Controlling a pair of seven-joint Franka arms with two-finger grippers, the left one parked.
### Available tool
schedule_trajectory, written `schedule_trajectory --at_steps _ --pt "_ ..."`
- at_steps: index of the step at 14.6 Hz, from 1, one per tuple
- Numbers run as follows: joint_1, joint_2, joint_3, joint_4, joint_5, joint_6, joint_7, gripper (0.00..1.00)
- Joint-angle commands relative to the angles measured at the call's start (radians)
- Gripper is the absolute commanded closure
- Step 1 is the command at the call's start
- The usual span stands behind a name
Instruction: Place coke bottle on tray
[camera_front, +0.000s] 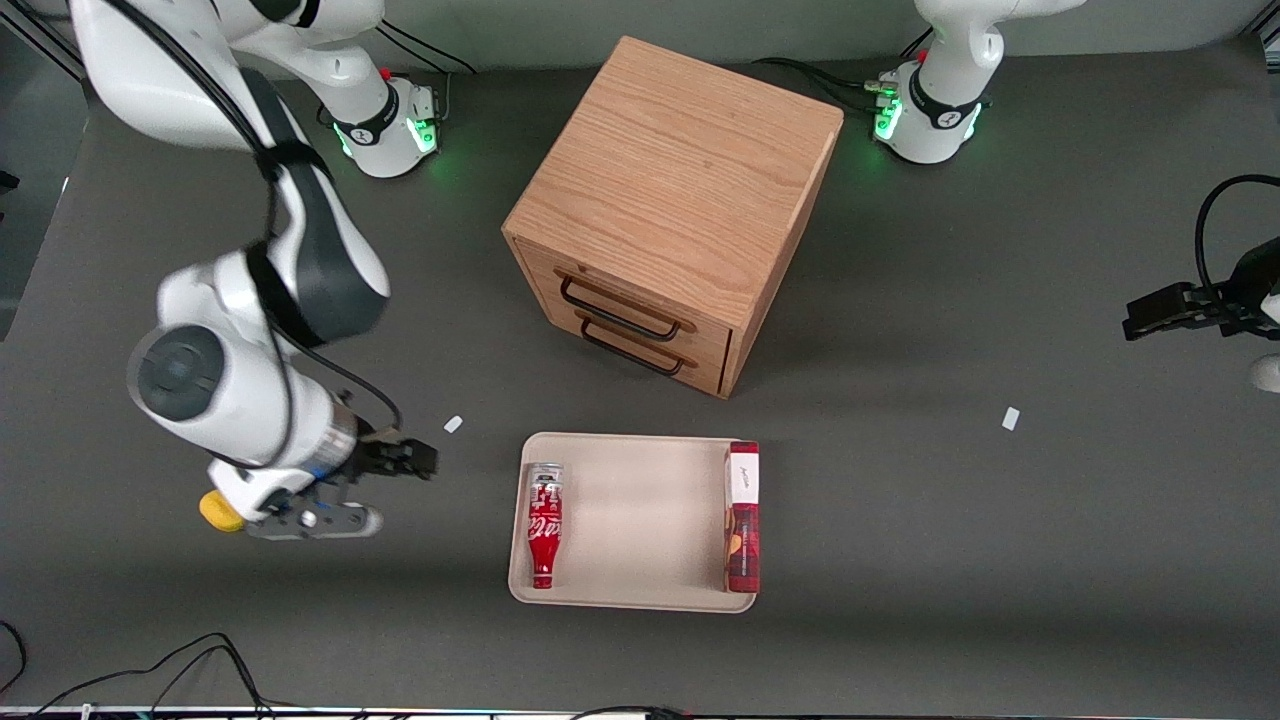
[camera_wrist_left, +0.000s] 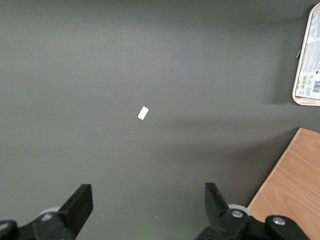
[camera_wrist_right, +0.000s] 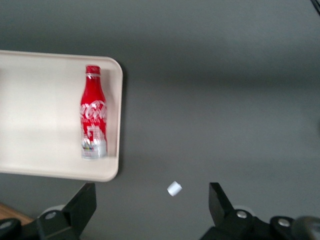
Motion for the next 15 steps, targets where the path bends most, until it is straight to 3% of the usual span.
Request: schedule_trajectory --at_steps 1,6,8,10,13,15 --pt "-0.003 -0.27 -0.113 -0.317 0.09 0.022 -0.145 0.0" --pt "-0.004 -0.562 -0.242 -0.564 0.092 -0.006 -0.173 0.0" --pt "0.0 -0.645 -0.247 -0.596 0.078 -0.055 -0.162 0.0" --pt "-0.001 -0.686 -0.247 -0.583 0.075 -0.127 -0.159 0.0" --pt "0.01 -0.691 -0.23 -0.535 -0.028 -0.152 -0.147 0.0" --pt "0.011 -0.668 -0.232 -0.512 -0.03 -0.161 -0.113 0.0"
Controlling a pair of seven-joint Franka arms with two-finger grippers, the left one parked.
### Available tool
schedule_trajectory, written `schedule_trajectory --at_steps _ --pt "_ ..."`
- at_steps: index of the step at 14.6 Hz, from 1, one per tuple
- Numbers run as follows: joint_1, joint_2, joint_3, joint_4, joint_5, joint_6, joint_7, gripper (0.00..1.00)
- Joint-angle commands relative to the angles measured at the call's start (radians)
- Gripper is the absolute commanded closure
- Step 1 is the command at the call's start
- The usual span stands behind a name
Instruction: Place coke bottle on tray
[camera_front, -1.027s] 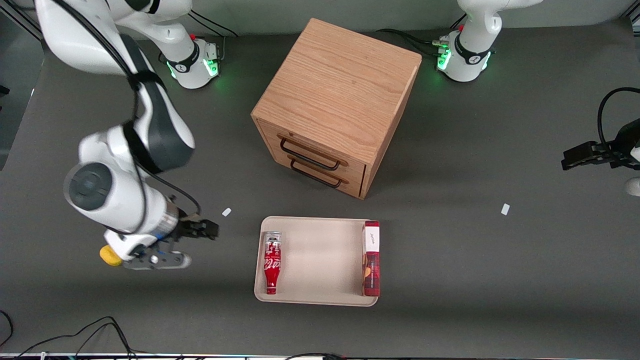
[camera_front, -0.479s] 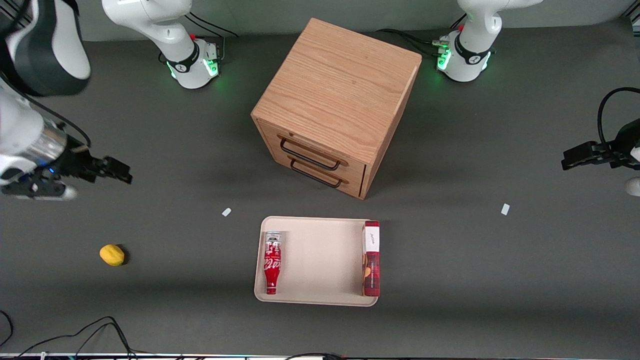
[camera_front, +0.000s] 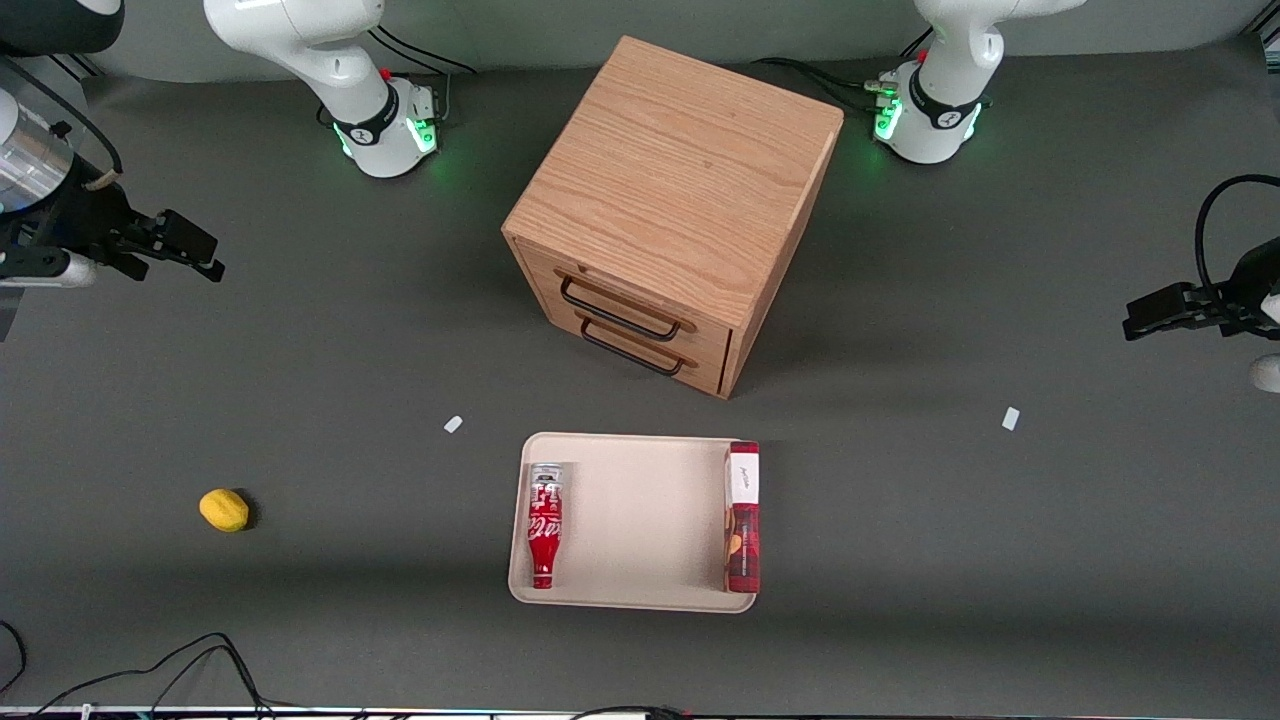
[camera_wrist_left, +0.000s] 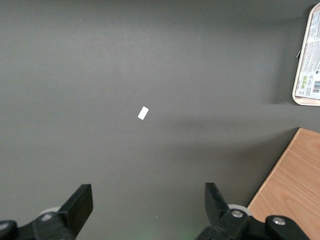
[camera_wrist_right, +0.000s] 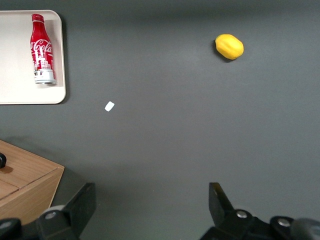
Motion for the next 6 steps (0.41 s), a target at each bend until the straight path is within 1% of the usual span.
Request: schedule_trajectory --at_steps 1,6 --pt "0.012 0.031 -0.002 0.042 -0.028 -0.021 0.037 0.0" --pt "0.017 0.036 0.014 0.072 -0.024 -0.043 0.035 0.0"
